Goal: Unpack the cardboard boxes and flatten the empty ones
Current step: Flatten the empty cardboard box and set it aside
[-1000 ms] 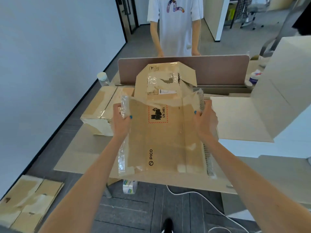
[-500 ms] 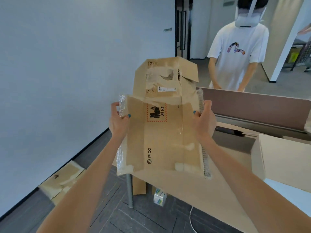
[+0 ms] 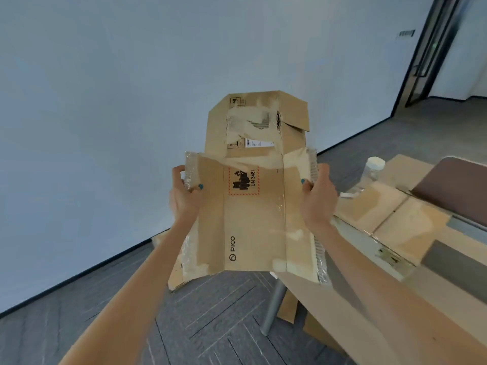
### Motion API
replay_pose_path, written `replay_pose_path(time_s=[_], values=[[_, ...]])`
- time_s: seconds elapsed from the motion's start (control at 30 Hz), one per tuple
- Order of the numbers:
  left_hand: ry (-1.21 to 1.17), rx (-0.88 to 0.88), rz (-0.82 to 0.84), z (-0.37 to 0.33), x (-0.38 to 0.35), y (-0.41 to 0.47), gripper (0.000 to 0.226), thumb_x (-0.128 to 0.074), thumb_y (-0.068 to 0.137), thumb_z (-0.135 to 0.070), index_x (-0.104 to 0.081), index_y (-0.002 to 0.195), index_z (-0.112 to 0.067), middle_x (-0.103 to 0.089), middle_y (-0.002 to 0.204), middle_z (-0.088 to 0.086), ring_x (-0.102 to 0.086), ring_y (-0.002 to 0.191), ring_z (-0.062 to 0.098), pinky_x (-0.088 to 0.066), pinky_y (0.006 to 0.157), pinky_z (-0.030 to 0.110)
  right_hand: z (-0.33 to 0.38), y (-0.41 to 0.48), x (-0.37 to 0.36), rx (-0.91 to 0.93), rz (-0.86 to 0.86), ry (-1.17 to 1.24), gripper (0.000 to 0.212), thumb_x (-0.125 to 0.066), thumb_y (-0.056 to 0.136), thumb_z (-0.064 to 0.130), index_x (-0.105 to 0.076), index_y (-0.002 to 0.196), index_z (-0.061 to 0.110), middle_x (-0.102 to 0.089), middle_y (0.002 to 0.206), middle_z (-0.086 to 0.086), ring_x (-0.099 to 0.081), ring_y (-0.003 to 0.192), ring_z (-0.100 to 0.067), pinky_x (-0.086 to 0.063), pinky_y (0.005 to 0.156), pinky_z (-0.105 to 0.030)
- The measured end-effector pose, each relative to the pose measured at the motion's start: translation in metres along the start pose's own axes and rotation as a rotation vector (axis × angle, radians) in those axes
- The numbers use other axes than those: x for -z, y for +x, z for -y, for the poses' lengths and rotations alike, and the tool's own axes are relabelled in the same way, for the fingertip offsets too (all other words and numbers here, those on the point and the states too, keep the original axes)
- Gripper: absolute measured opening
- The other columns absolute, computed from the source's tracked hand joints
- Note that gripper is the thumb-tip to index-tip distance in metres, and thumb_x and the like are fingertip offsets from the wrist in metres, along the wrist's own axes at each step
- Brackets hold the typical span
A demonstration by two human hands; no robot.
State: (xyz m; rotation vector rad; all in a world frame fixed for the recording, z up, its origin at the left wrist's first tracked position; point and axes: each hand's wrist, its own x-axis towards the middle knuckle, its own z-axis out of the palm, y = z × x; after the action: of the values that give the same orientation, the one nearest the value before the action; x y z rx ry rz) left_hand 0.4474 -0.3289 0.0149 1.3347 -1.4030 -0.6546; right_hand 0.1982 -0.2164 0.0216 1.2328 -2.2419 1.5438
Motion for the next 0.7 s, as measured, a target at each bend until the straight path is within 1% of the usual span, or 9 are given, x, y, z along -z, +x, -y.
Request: replay_pose_path(time_s=[0.1,0.2,0.27,0.33,0.43,0.5,0.57,0.63,0.7], values=[[0.034,0.055,-0.052,0.051,0.019,0.054,0.050,-0.055,0.083,0.002,-0.044,0.122,-0.029,-0.061,0.075,0.003,-0.051,0.059,0.018,-0.041,0.053,0.031,0.021,0.003,-0.084,0.011,0.085,0.022,0.020,-0.053,0.093,0.006,-0.045,0.111,0.010,-0.057,0.086,0.004,-0.048,0.067,-0.016,-0.033,0.063,-0.031],[0.065,0.077,-0.084,0.100,0.032,0.102,0.051,-0.053,0.082,0.003,-0.044,0.122,-0.028,-0.063,0.078,0.006,-0.054,0.061,0.020,-0.042,0.053,0.032,0.034,0.004,-0.164,0.029,0.144,0.052,0.020,-0.053,0.093,0.006,-0.045,0.111,0.010,-0.065,0.092,-0.001,-0.049,0.069,-0.016,-0.033,0.061,-0.031],[0.102,0.097,-0.105,0.131,0.037,0.126,0.051,-0.053,0.082,0.002,-0.044,0.124,-0.027,-0.063,0.078,0.005,-0.053,0.060,0.019,-0.039,0.051,0.028,0.039,0.002,-0.208,0.037,0.178,0.044,0.020,-0.053,0.093,0.005,-0.044,0.110,0.009,-0.067,0.093,-0.005,-0.052,0.069,-0.021,-0.032,0.062,-0.031],[0.116,0.125,-0.128,0.161,0.041,0.143,0.052,-0.053,0.082,0.002,-0.044,0.125,-0.025,-0.063,0.079,0.005,-0.052,0.059,0.017,-0.037,0.051,0.026,0.041,-0.002,-0.248,0.053,0.226,0.035,0.020,-0.053,0.093,0.005,-0.045,0.111,0.008,-0.066,0.094,-0.007,-0.057,0.074,-0.027,-0.033,0.063,-0.032],[0.121,0.173,-0.145,0.207,0.045,0.164,0.052,-0.054,0.081,0.000,-0.043,0.125,-0.025,-0.063,0.079,0.007,-0.051,0.058,0.017,-0.036,0.051,0.026,0.039,-0.006,-0.304,0.076,0.281,0.024,0.021,-0.054,0.093,0.005,-0.044,0.111,0.007,-0.066,0.095,-0.009,-0.059,0.078,-0.030,-0.034,0.063,-0.034],[0.137,0.203,-0.159,0.235,0.046,0.176,0.053,-0.053,0.081,0.001,-0.043,0.126,-0.024,-0.061,0.078,0.007,-0.051,0.058,0.018,-0.035,0.050,0.026,0.037,-0.010,-0.341,0.084,0.319,0.009,0.021,-0.054,0.093,0.006,-0.043,0.112,0.008,-0.066,0.095,-0.008,-0.060,0.079,-0.029,-0.035,0.064,-0.034],[0.161,0.232,-0.181,0.263,0.046,0.189,0.053,-0.053,0.081,0.001,-0.043,0.126,-0.023,-0.058,0.077,0.005,-0.049,0.056,0.016,-0.032,0.050,0.026,0.034,-0.013,-0.378,0.087,0.364,0.001,0.021,-0.054,0.094,0.006,-0.043,0.111,0.008,-0.066,0.095,-0.007,-0.057,0.076,-0.025,-0.035,0.064,-0.033],[0.188,0.259,-0.200,0.293,0.042,0.204,0.053,-0.054,0.081,0.001,-0.043,0.126,-0.023,-0.059,0.077,0.005,-0.049,0.056,0.017,-0.032,0.049,0.026,0.029,-0.016,-0.415,0.083,0.402,0.004,0.021,-0.054,0.094,0.006,-0.043,0.111,0.009,-0.066,0.093,-0.005,-0.052,0.072,-0.020,-0.036,0.064,-0.032],[0.213,0.289,-0.211,0.329,0.035,0.220,0.054,-0.053,0.080,0.001,-0.042,0.127,-0.023,-0.062,0.080,0.007,-0.050,0.057,0.018,-0.033,0.050,0.027,0.017,-0.018,-0.456,0.071,0.444,0.010,0.023,-0.055,0.093,0.006,-0.043,0.113,0.009,-0.065,0.092,-0.005,-0.054,0.074,-0.020,-0.038,0.063,-0.033]])
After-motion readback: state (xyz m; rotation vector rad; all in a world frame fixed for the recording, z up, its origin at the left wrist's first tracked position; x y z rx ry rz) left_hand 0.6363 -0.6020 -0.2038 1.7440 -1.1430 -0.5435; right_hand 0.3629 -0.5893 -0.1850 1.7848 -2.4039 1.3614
